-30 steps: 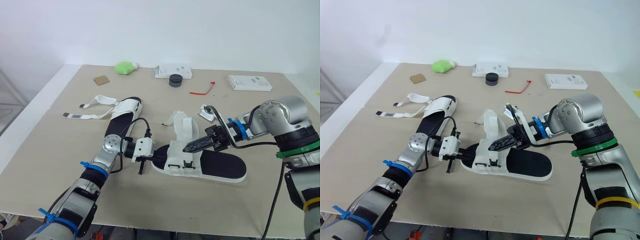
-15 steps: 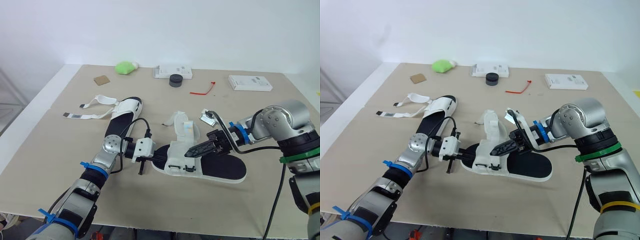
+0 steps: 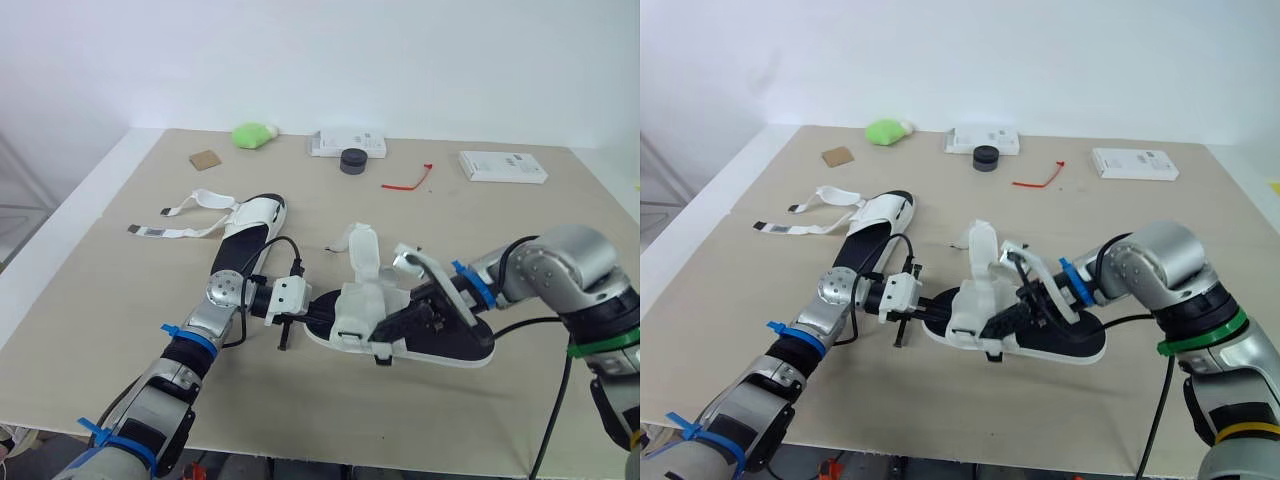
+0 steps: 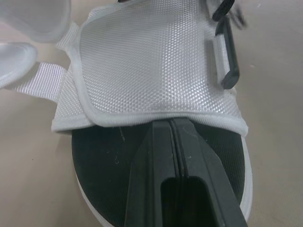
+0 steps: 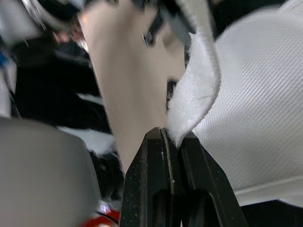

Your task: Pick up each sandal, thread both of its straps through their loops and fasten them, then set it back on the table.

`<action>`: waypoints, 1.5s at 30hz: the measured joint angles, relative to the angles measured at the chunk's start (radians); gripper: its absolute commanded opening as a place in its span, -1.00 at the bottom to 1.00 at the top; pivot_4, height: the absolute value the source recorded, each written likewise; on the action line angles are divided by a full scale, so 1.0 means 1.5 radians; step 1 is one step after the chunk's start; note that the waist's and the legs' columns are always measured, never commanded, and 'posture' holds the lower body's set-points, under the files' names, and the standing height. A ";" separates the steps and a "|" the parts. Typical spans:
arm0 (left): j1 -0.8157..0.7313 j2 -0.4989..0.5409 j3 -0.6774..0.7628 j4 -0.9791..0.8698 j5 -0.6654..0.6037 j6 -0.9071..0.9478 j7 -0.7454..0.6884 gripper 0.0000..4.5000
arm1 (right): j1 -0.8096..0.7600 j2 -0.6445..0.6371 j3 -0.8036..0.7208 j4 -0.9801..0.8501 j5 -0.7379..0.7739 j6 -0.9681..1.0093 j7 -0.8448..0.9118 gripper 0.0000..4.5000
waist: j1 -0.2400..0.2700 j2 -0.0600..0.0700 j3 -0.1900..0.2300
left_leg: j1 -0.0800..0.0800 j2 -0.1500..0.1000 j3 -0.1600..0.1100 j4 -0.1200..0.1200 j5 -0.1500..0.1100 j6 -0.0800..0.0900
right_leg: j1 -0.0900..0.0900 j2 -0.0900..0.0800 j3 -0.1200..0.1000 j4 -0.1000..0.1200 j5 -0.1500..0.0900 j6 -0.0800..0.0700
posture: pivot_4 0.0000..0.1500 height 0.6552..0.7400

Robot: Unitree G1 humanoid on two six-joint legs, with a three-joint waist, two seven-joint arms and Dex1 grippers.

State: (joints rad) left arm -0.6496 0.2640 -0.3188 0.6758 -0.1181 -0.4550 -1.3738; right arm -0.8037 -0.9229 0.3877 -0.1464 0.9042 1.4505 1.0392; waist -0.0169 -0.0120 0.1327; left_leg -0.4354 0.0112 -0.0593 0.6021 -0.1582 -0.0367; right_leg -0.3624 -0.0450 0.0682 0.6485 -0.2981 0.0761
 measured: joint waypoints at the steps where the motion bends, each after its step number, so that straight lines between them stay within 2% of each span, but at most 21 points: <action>1: 0.001 0.000 0.000 0.000 0.000 0.002 0.001 -1.00 | 0.009 -0.004 0.001 -0.018 -0.015 -0.023 0.003 -1.00 | 0.000 0.000 -0.001 | 0.001 0.000 0.000 0.000 0.000 0.000 | 0.000 0.000 0.000 0.000 0.000 0.000 | 1.00 1.00; 4: 0.005 0.003 0.000 0.001 0.000 0.012 0.007 -1.00 | 0.036 -0.018 0.016 -0.064 -0.067 -0.103 0.017 -1.00 | -0.001 -0.003 -0.002 | 0.006 0.002 0.000 -0.001 -0.001 -0.001 | 0.005 0.001 -0.001 0.000 -0.003 -0.004 | 1.00 1.00; 8: 0.007 0.001 -0.001 0.001 0.000 0.015 0.007 -1.00 | 0.062 -0.041 0.028 -0.111 -0.112 -0.182 0.043 -1.00 | -0.001 -0.004 -0.005 | 0.007 0.002 0.000 -0.001 -0.002 -0.003 | 0.007 0.001 -0.001 0.000 -0.004 -0.004 | 1.00 1.00; 11: 0.007 0.001 -0.002 0.001 0.001 0.016 0.006 -1.00 | 0.068 -0.040 0.025 -0.109 -0.128 -0.202 0.058 -0.54 | -0.001 -0.005 -0.006 | 0.007 0.002 0.001 -0.001 -0.002 -0.004 | 0.007 0.000 -0.001 0.000 -0.005 -0.004 | 1.00 1.00; 15: 0.006 -0.001 -0.002 0.001 0.001 0.016 0.005 -1.00 | 0.057 -0.044 0.025 -0.084 -0.134 -0.176 0.082 0.28 | 0.000 -0.005 -0.006 | 0.007 0.002 0.001 -0.001 -0.003 -0.003 | 0.007 -0.001 -0.001 0.000 -0.005 -0.004 | 1.00 1.00; 20: 0.004 -0.001 -0.002 0.002 0.001 0.016 0.003 -1.00 | 0.030 -0.044 -0.003 0.011 -0.130 -0.120 0.097 0.28 | 0.000 -0.005 -0.005 | 0.007 0.001 0.001 -0.001 -0.003 -0.003 | 0.007 -0.003 -0.001 0.000 -0.005 -0.004 | 1.00 1.00; 23: 0.002 -0.005 -0.003 0.003 0.001 0.016 0.000 -1.00 | 0.029 -0.073 -0.064 0.028 -0.103 -0.103 0.121 0.28 | 0.002 -0.004 -0.005 | 0.006 0.000 0.001 -0.001 -0.003 -0.003 | 0.007 -0.003 -0.001 0.000 -0.006 -0.003 | 1.00 1.00; 25: 0.000 -0.007 -0.006 0.003 0.000 0.016 -0.004 -1.00 | 0.047 -0.117 -0.134 0.006 -0.061 -0.091 0.149 0.28 | 0.004 -0.004 -0.005 | 0.006 0.000 0.001 -0.001 -0.004 -0.003 | 0.007 -0.003 -0.001 0.000 -0.005 -0.001 | 1.00 1.00; 28: -0.001 -0.007 -0.010 0.004 0.000 0.015 -0.007 -1.00 | 0.144 -0.158 -0.230 -0.087 0.004 -0.077 0.164 0.28 | 0.008 -0.005 -0.005 | 0.008 0.000 0.000 -0.001 -0.006 -0.002 | 0.009 -0.003 -0.002 -0.001 -0.007 0.000 | 1.00 1.00; 32: -0.002 -0.008 -0.010 0.008 0.000 0.015 -0.004 -1.00 | 0.199 -0.158 -0.249 -0.136 0.039 -0.070 0.159 0.28 | 0.008 -0.004 -0.004 | 0.008 0.000 0.001 0.000 -0.006 -0.002 | 0.009 -0.003 -0.002 -0.001 -0.007 -0.001 | 1.00 1.00; 33: -0.003 -0.009 -0.011 0.010 0.001 0.016 -0.003 -1.00 | 0.215 -0.157 -0.269 -0.147 0.046 -0.071 0.148 0.28 | 0.008 -0.004 -0.004 | 0.008 0.000 0.001 0.000 -0.006 -0.002 | 0.009 -0.004 -0.002 -0.001 -0.007 -0.002 | 1.00 1.00; 36: -0.002 -0.010 -0.013 0.010 0.000 0.015 -0.006 -1.00 | 0.355 -0.115 -0.337 -0.248 0.058 -0.073 0.061 0.28 | 0.014 -0.008 -0.006 | 0.008 0.001 0.000 0.000 -0.007 -0.003 | 0.010 -0.002 -0.005 -0.001 -0.009 -0.002 | 1.00 1.00; 41: -0.002 -0.010 -0.014 0.011 0.000 0.015 -0.003 -1.00 | 0.379 -0.107 -0.370 -0.280 0.079 -0.073 0.013 0.28 | 0.014 -0.005 -0.005 | 0.008 0.001 0.001 0.000 -0.007 -0.003 | 0.010 -0.003 -0.004 -0.001 -0.008 -0.001 | 1.00 1.00; 43: -0.003 -0.010 -0.017 0.014 0.000 0.015 -0.005 -1.00 | 0.442 -0.051 -0.395 -0.310 0.050 -0.107 -0.064 0.28 | 0.016 -0.011 -0.009 | 0.008 0.002 -0.001 -0.001 -0.007 -0.003 | 0.011 0.000 -0.006 -0.001 -0.010 -0.002 | 1.00 1.00; 45: -0.006 -0.011 -0.017 0.014 0.000 0.013 -0.008 -1.00 | 0.488 -0.016 -0.380 -0.327 0.031 -0.118 -0.115 0.28 | 0.017 -0.010 -0.007 | 0.007 0.003 -0.002 0.000 -0.007 -0.003 | 0.011 0.001 -0.006 -0.001 -0.009 -0.003 | 1.00 1.00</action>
State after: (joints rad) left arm -0.6585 0.2482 -0.3442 0.6969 -0.1188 -0.4360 -1.3856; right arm -0.0710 -0.9474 -0.1828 -0.6369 0.9509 1.2735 0.8664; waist 0.0081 -0.0276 0.1219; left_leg -0.4243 0.0151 -0.0624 0.6014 -0.1691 -0.0412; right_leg -0.3463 -0.0442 0.0595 0.6465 -0.3122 0.0723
